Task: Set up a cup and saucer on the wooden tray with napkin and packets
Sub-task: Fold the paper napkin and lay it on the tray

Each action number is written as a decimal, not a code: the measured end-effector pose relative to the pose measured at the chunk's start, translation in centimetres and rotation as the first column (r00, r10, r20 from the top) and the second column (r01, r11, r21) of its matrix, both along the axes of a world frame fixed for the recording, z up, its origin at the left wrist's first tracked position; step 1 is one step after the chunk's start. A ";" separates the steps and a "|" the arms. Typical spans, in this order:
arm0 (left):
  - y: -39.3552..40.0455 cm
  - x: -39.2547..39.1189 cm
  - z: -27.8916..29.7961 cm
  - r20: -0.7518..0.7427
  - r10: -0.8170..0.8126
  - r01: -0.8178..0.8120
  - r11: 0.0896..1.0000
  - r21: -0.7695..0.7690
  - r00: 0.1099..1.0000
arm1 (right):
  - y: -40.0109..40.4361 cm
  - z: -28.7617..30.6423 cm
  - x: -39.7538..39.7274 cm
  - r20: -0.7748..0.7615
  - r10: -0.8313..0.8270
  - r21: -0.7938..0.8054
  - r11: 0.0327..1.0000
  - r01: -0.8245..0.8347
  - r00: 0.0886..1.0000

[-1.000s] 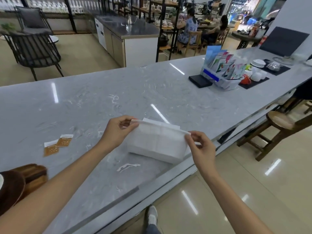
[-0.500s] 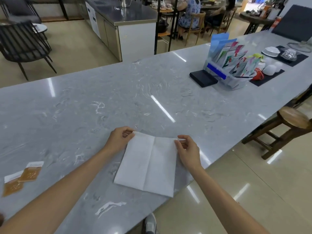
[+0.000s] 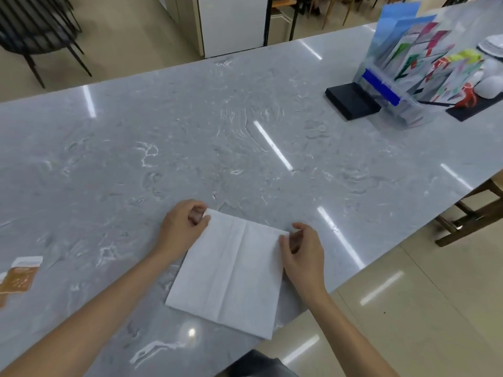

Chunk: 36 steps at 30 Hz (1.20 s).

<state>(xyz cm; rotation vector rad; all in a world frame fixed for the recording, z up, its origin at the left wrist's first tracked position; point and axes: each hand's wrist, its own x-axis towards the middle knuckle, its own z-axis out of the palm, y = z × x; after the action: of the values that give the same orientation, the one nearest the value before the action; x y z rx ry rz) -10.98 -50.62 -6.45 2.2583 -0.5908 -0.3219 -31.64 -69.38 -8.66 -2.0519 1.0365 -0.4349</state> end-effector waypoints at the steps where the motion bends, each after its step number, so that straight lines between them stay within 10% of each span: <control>1: -0.1 -0.4 0.0 0.095 -0.040 0.035 0.998 0.050 0.995 | 0.2 0.2 0.0 -0.038 0.034 -0.035 0.999 -0.035 0.999; 5: -0.7 -3.8 0.2 0.385 -0.318 0.261 0.945 0.195 0.866 | 2.2 0.9 0.2 -0.118 0.139 -0.268 0.949 -0.166 0.983; 9: -0.5 -8.4 -1.4 0.323 -0.518 0.423 0.847 0.323 0.792 | 5.5 0.4 0.8 -0.178 0.282 -0.392 0.858 -0.331 0.943; 24: 7.0 -7.9 -3.4 0.252 -0.601 0.372 0.716 0.591 0.758 | 7.3 -2.2 -2.4 -0.465 0.312 -0.309 0.820 -0.482 0.829; 36: 6.3 -4.7 -1.5 0.335 -0.719 0.462 0.664 0.588 0.609 | 10.0 -2.3 -11.2 -0.297 0.565 -0.353 0.684 -0.638 0.770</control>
<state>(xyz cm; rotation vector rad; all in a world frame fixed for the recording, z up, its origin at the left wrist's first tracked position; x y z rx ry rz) -15.65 -44.29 -7.99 2.5163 -1.8029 -0.1315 -42.81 -59.34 -10.97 -2.7210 0.2825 -0.1458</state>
